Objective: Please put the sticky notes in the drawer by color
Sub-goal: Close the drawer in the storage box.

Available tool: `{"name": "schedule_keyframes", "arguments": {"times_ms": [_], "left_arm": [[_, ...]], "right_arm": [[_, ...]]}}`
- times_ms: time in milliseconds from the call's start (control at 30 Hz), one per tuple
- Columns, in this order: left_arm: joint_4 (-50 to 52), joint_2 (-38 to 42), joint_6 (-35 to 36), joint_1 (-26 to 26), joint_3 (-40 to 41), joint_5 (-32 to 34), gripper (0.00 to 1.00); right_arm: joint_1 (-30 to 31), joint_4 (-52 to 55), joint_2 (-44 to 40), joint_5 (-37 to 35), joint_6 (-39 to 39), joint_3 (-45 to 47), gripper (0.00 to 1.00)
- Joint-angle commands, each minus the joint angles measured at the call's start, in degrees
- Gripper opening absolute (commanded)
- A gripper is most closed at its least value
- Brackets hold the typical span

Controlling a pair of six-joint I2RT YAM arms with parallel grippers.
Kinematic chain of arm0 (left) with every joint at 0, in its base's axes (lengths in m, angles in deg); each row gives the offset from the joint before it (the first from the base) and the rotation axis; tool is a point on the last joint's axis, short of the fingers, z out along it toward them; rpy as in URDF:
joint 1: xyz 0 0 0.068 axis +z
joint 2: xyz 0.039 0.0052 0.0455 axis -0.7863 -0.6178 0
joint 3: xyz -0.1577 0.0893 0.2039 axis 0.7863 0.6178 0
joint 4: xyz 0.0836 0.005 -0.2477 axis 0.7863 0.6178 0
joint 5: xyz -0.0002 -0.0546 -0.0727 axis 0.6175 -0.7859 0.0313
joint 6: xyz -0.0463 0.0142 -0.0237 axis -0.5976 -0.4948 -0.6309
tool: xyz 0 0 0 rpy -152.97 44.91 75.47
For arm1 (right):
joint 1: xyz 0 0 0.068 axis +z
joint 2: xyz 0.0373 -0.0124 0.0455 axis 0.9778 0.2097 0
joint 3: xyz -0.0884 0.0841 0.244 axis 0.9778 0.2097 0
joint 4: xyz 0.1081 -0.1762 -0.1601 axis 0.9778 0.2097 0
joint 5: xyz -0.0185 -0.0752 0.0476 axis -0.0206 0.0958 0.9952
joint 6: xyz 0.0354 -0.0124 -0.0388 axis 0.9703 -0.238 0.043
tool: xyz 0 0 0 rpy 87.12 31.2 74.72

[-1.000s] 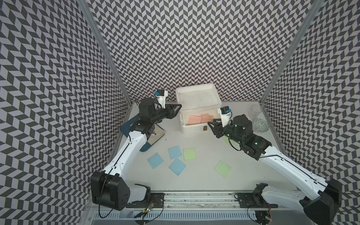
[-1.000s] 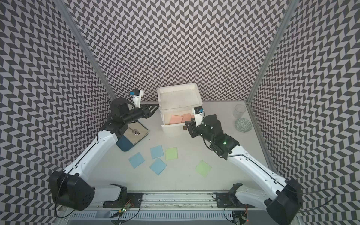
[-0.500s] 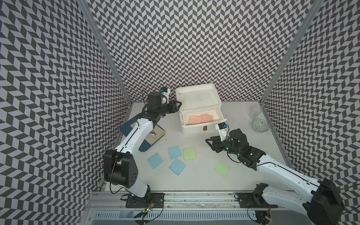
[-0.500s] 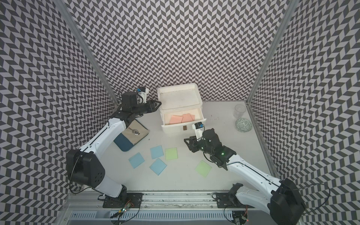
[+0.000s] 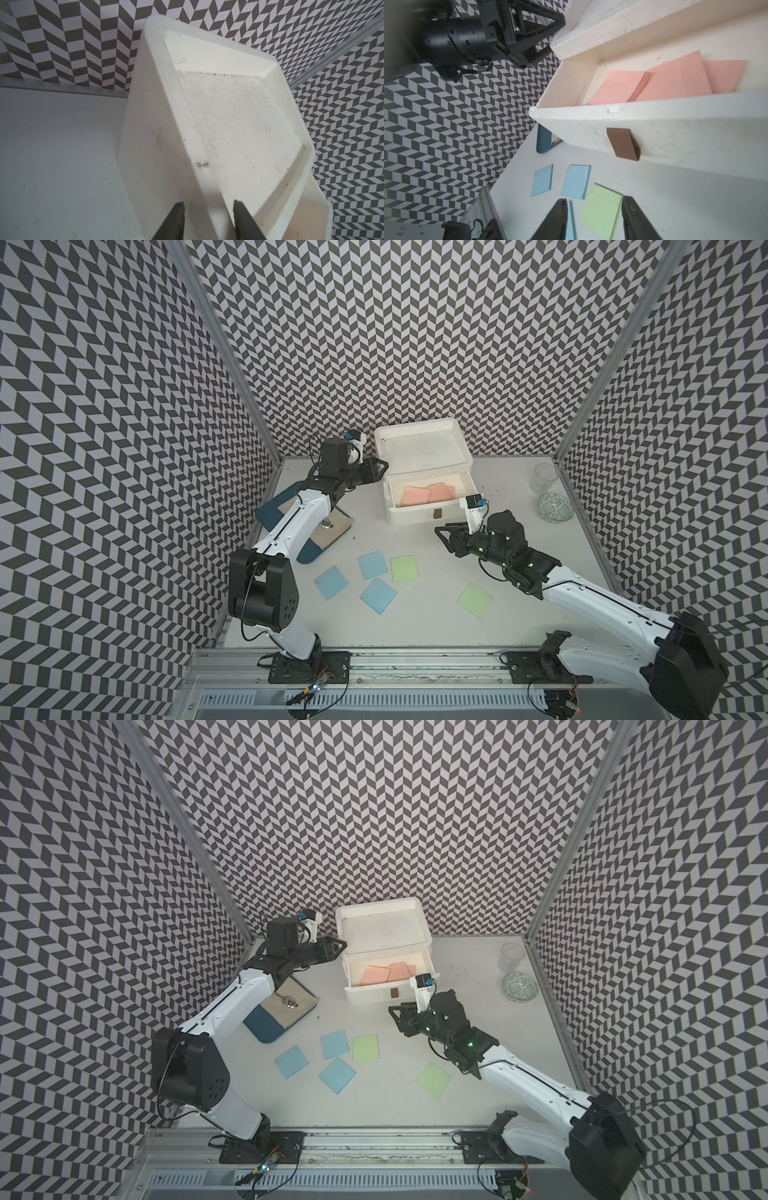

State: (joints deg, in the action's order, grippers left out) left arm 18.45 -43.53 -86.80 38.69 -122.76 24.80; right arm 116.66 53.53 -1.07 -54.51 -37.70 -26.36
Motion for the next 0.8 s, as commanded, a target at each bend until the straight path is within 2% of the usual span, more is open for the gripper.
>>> {"name": "schedule_keyframes", "arguments": {"times_ms": [0, 467, 767], "left_arm": [[0.0, -0.7, 0.9, -0.2, 0.5, -1.7, 0.42], [0.1, -1.2, 0.9, -0.2, 0.6, -3.8, 0.42], [0.1, -1.0, 0.9, 0.0, 0.7, -4.2, 0.42]], "right_arm": [[0.2, -5.9, 1.8, -1.8, 1.7, -1.7, 0.46], [0.0, -7.8, 8.6, -6.8, 0.0, -7.1, 0.45], [-0.8, -9.2, 13.1, -7.0, -1.1, -10.7, 0.45]]}}
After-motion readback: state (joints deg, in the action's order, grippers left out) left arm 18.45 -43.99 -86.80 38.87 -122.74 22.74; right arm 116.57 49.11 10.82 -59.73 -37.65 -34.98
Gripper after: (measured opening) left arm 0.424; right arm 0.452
